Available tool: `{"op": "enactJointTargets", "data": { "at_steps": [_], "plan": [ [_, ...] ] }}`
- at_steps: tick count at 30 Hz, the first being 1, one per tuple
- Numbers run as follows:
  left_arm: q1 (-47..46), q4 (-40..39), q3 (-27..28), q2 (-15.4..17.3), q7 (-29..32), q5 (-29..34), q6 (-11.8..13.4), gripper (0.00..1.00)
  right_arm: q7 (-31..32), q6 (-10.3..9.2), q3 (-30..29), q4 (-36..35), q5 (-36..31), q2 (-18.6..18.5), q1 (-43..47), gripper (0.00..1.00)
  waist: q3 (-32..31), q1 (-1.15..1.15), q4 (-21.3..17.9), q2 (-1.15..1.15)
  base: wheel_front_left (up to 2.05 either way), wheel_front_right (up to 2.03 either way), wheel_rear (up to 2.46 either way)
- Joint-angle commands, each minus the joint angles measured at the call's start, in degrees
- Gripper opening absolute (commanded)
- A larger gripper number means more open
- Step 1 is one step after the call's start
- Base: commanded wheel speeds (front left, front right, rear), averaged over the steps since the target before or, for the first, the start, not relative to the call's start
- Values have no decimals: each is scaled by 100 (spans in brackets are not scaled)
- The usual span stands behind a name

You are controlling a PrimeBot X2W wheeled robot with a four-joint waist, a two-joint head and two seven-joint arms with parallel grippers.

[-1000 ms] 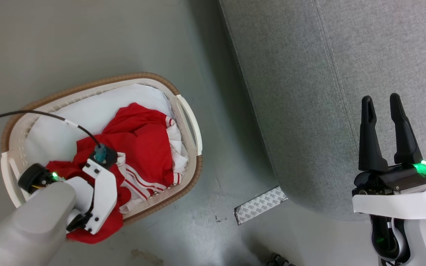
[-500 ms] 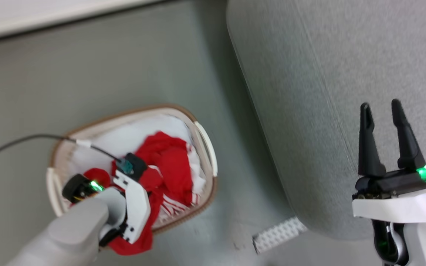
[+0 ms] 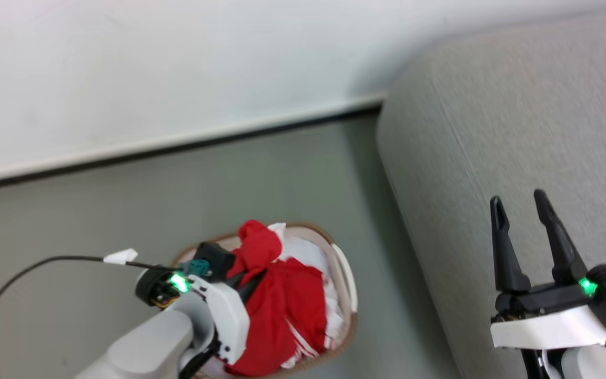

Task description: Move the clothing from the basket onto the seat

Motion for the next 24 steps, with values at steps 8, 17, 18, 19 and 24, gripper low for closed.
{"op": "enactJointTargets", "data": {
  "at_steps": [8, 17, 18, 19, 24],
  "plan": [
    [71, -562, 374, -155, -409, 251, 346, 0, 5, -12, 135, 147, 102, -178, 319, 100, -870, 1, 735, 0, 0, 0, 0],
    [331, -1930, 1113, 30, -418, 567, 666, 0, 5, -12, 274, 271, 233, -197, 611, 100, -1382, 1, 935, 0, 0, 0, 0],
    [364, -2058, 1193, 54, -418, 593, 698, 0, 5, -12, 306, 285, 245, -200, 647, 100, -1435, 1, 944, 0, 0, 0, 0],
    [386, -2183, 1258, 77, -418, 605, 738, 0, 5, -12, 325, 287, 261, -202, 673, 100, -1471, 1, 954, 0, 0, 0, 0],
    [315, -2700, 1519, 158, -419, 586, 905, 0, 5, -12, 471, 288, 324, -262, 740, 100, -1583, 1, 1003, 0, 0, 0, 0]
  ]
}}
